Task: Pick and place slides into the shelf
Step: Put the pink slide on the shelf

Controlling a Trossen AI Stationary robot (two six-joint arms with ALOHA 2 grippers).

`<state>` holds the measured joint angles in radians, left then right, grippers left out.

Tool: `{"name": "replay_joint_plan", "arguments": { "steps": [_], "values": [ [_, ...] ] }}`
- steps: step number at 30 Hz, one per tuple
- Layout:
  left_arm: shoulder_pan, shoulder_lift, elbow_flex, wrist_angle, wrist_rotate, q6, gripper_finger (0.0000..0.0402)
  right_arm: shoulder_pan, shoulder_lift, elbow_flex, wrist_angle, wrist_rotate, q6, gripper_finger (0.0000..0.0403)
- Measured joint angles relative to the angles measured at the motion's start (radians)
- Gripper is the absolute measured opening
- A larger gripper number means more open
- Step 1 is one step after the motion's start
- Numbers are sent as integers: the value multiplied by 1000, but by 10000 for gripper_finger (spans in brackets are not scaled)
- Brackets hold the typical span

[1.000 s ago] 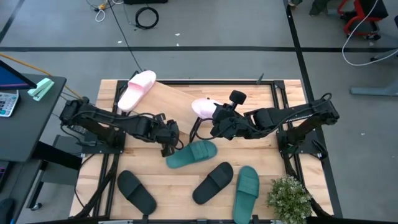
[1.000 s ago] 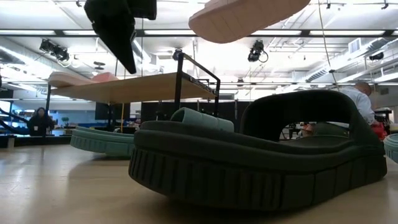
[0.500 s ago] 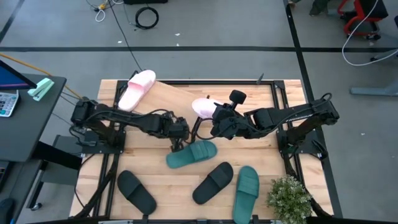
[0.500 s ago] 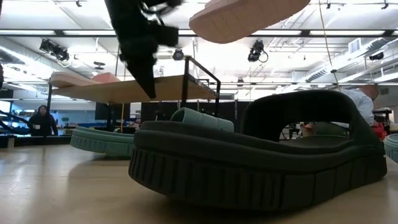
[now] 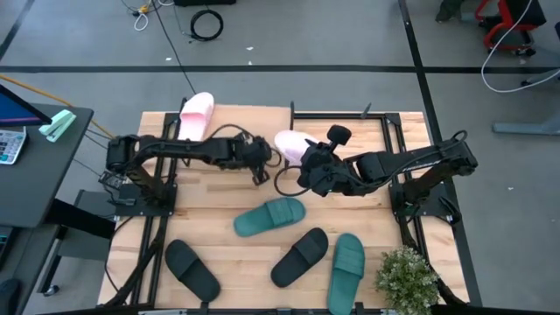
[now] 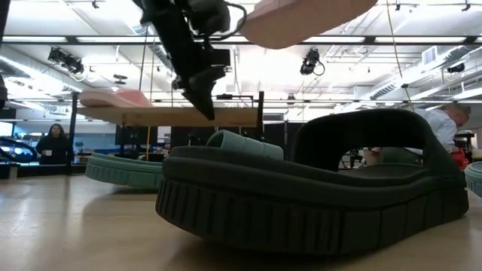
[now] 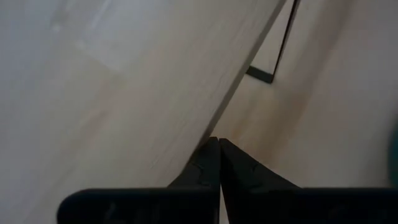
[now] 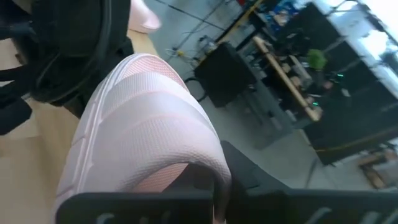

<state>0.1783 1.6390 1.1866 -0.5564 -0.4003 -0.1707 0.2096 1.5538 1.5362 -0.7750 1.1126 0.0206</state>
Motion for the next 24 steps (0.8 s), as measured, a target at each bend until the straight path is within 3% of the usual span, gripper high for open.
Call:
{"name": "replay_joint_plan", "arguments": {
  "steps": [7, 13, 17, 24],
  "values": [
    [71, -1, 0, 55, 21, 37, 9, -1, -15, 1, -3, 47, 22, 7],
    [64, -2, 0, 77, 133, 63, 9, -1, -18, 1, -6, 35, 27, 7],
    [22, -3, 0, 83, 197, 79, 36, -7, -18, 1, -6, 34, 28, 7],
    [-43, -6, 39, 23, 200, 55, 94, -11, -18, 1, -6, -20, 36, 7]
  ]
}}
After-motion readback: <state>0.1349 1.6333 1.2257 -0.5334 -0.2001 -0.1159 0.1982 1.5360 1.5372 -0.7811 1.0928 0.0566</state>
